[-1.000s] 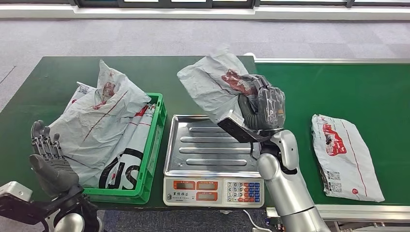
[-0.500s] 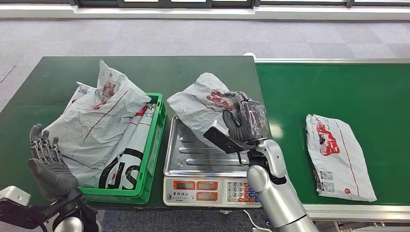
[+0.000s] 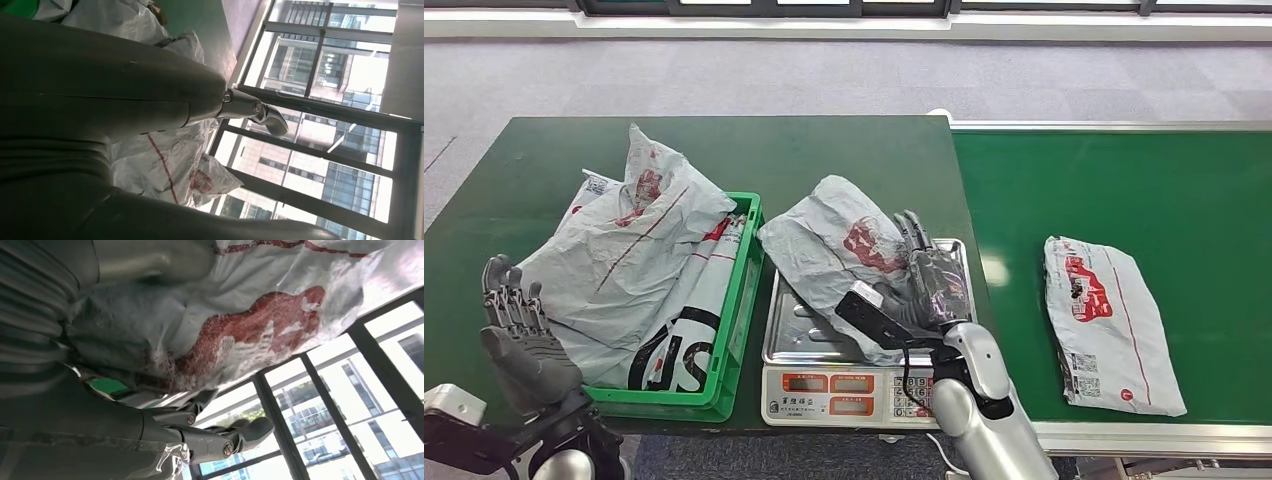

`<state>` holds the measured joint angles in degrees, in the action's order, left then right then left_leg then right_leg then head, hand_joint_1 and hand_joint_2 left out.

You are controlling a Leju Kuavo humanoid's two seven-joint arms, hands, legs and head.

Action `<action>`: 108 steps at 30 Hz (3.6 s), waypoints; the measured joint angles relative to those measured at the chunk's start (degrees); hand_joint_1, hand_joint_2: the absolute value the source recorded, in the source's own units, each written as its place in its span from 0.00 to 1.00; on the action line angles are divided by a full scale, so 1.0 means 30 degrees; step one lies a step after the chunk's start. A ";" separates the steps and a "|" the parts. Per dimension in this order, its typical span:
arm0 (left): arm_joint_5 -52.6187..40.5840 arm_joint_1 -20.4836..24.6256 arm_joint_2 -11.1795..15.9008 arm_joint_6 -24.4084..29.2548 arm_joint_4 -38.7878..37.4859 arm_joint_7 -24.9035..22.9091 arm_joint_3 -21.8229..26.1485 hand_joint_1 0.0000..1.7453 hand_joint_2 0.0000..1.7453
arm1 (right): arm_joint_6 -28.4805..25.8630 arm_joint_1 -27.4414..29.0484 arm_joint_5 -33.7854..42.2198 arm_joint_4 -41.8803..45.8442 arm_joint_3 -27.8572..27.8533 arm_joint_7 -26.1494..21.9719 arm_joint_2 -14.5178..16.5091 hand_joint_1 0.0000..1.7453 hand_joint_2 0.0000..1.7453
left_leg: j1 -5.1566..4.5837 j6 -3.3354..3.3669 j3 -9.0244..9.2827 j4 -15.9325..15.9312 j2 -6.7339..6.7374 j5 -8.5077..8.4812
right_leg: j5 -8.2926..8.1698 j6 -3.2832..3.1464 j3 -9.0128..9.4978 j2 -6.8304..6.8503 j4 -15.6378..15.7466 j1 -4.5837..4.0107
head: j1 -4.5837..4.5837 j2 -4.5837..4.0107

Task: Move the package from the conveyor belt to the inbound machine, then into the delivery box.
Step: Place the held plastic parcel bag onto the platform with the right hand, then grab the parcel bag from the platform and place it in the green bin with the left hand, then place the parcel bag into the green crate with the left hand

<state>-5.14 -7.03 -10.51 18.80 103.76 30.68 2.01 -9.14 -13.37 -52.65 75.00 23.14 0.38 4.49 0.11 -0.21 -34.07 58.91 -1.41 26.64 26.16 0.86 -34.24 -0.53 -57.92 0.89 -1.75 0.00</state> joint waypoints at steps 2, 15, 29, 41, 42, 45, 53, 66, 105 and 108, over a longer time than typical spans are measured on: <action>-0.0067 -0.0015 0.0000 -0.0056 0.0129 -0.0107 0.0000 0.00 0.00 | 0.0053 0.0296 0.0469 0.0571 -0.0002 -0.0347 -0.0020 0.00 1.00 | 0.0000 0.0000 0.0000 0.0000 0.0000 0.0000 | 0.0000 0.0000 -0.0001 0.0000 0.0000 0.0000 | 0.0002 0.0000; -0.0771 -0.0075 -0.0415 0.1025 0.0499 -0.0681 -0.0002 0.00 0.00 | -0.1217 0.3182 0.5023 0.6437 -0.1685 -0.3558 0.0011 0.00 0.00 | -0.0004 0.0000 -0.0011 0.0001 0.0001 0.0007 | 0.0006 -0.0002 -0.0011 0.0003 0.0003 0.0004 | 0.0000 0.0000; -1.2264 0.2762 0.0898 -0.3259 -0.3426 -0.4933 -0.3663 0.00 1.00 | -0.9836 0.6401 0.7434 1.1549 -0.3650 -1.0626 0.1031 0.00 1.00 | -0.0004 -0.0016 0.0006 0.0000 0.0053 0.0008 | -0.0025 -0.0030 -0.0031 -0.0032 0.0005 0.0002 | 0.0000 0.0000; -1.3284 1.0232 0.2402 -0.4259 -1.4300 -0.4305 -0.8496 0.00 1.00 | -1.0244 0.6362 0.8574 1.1607 -0.3654 -1.2484 0.1047 0.00 1.00 | -0.0004 -0.0031 -0.0005 0.0002 0.0053 -0.0061 | -0.0085 -0.0031 -0.0038 -0.0032 0.0000 0.0002 | 0.0000 0.0000; -1.3271 1.0793 0.2401 -0.4313 -1.5150 -0.4236 -0.8909 0.00 1.00 | -1.0242 0.6297 0.8609 1.1583 -0.3654 -1.2491 0.1047 0.00 1.00 | -0.0004 -0.0031 -0.0006 0.0002 0.0055 -0.0061 | -0.0087 -0.0029 -0.0040 -0.0033 0.0000 0.0003 | 0.0000 0.0000; -1.3127 1.2292 0.2246 -0.4371 -1.7405 -0.4122 -1.0022 0.00 1.00 | -1.0242 0.6026 0.8647 1.1454 -0.3654 -1.2333 0.1047 0.00 1.00 | -0.0005 -0.0031 -0.0013 0.0003 0.0049 -0.0062 | -0.0090 -0.0026 -0.0042 -0.0030 0.0000 0.0004 | 0.0000 0.0000; -1.2481 1.4606 0.1146 -0.4490 -2.0944 -0.4156 -1.2040 0.00 1.00 | -1.0187 0.5429 0.9091 1.0780 -0.3654 -1.2211 0.1040 0.00 1.00 | -0.0006 -0.0029 -0.0026 0.0003 0.0043 -0.0060 | -0.0089 -0.0027 -0.0044 -0.0018 0.0000 0.0005 | 0.0000 0.0000; -1.1333 1.5619 0.0443 -0.5760 -2.3708 -0.3501 -1.3745 1.00 1.00 | -1.0147 0.4436 0.9653 0.9607 -0.3654 -1.2065 0.0916 0.00 1.00 | -0.0006 -0.0016 -0.0025 0.0002 0.0025 -0.0072 | -0.0089 -0.0026 -0.0029 -0.0008 0.0000 0.0004 | 0.0000 0.0000; -1.9997 1.6482 0.3983 0.4760 -1.6689 -0.7771 -1.4382 1.00 1.00 | -1.0227 0.5015 1.0906 0.9350 -0.3660 -1.2641 0.0251 0.00 1.00 | -0.0002 -0.0025 -0.0030 0.0000 0.0029 -0.0077 | -0.0091 -0.0028 -0.0047 -0.0013 -0.0015 0.0001 | 0.0000 0.0000; -2.2232 1.6120 0.4208 0.5270 -1.5878 -0.8489 -1.3811 1.00 1.00 | -1.0247 0.5160 1.0849 0.9352 -0.3674 -1.2597 0.0167 0.00 1.00 | -0.0001 -0.0025 -0.0030 0.0000 0.0032 -0.0076 | -0.0090 -0.0029 -0.0048 -0.0014 -0.0015 0.0000 | 0.0000 0.0000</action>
<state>-71.83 41.34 2.11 34.61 56.13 5.21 -39.42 -39.88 2.11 -20.10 103.06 12.11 -37.41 4.99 0.10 -0.28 -34.16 58.91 -1.32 26.41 25.89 0.77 -34.38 -0.57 -57.96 0.89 -1.75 0.00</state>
